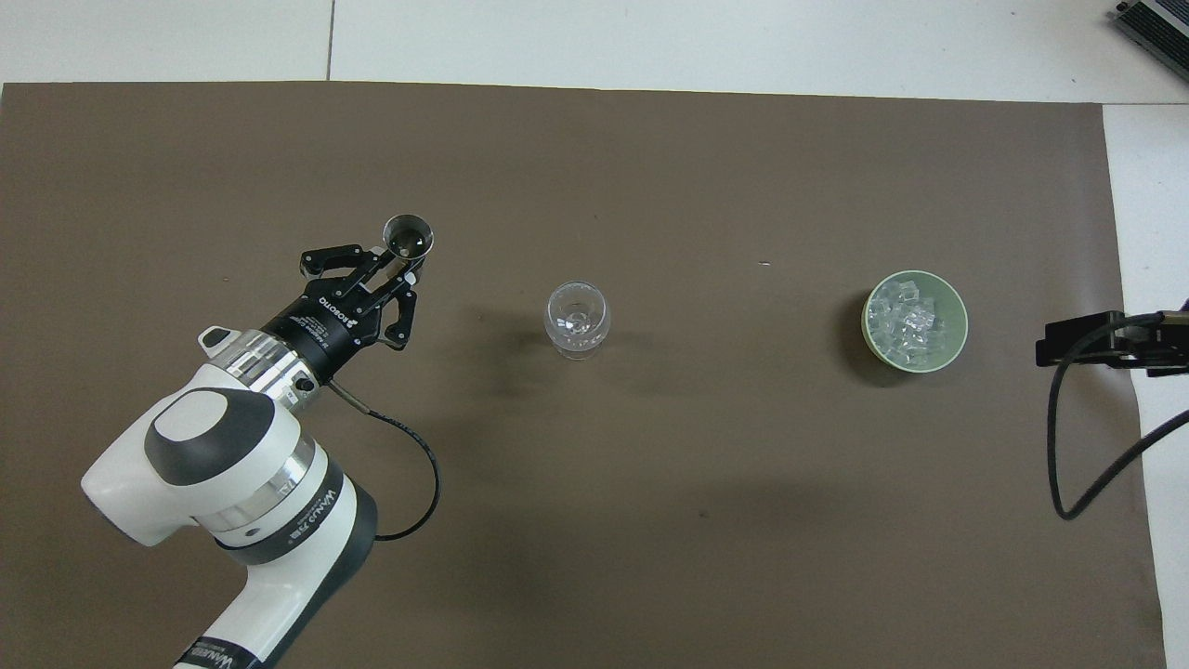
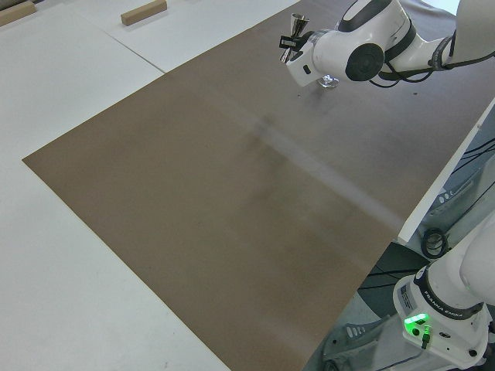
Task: Pour wine and add ice with both arms
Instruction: 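Lift the jigger with the left gripper and carry it toward the glass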
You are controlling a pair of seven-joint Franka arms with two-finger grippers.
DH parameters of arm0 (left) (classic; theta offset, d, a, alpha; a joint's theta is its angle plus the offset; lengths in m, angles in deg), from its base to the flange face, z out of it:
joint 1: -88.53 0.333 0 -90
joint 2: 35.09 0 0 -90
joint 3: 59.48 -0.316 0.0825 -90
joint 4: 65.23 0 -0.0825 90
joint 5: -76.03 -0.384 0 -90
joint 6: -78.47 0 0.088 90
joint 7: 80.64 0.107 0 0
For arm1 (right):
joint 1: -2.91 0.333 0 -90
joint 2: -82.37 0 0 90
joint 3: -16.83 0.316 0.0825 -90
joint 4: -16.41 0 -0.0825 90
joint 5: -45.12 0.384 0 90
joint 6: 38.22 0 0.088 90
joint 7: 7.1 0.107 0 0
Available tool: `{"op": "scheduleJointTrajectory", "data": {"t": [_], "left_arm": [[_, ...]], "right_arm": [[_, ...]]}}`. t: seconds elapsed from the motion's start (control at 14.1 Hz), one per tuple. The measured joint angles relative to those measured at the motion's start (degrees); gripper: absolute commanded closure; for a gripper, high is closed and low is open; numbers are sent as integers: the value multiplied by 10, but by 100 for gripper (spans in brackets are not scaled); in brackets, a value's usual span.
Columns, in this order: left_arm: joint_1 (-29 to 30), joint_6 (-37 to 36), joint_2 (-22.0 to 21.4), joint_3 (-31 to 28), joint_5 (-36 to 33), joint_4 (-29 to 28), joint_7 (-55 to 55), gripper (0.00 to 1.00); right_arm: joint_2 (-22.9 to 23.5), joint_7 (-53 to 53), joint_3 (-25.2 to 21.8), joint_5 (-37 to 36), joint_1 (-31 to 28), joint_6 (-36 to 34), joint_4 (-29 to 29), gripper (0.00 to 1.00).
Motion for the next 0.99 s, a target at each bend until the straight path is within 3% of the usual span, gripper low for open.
{"op": "scheduleJointTrajectory", "data": {"t": [0.5, 0.99], "left_arm": [[-79, 98, 21, 7, -13, 40, 8, 100], [-125, 164, 47, 8, -84, 74, 9, 100]], "right_arm": [[0, 0, 0, 0, 0, 0, 0, 0], [0, 0, 0, 0, 0, 0, 0, 0]]}}
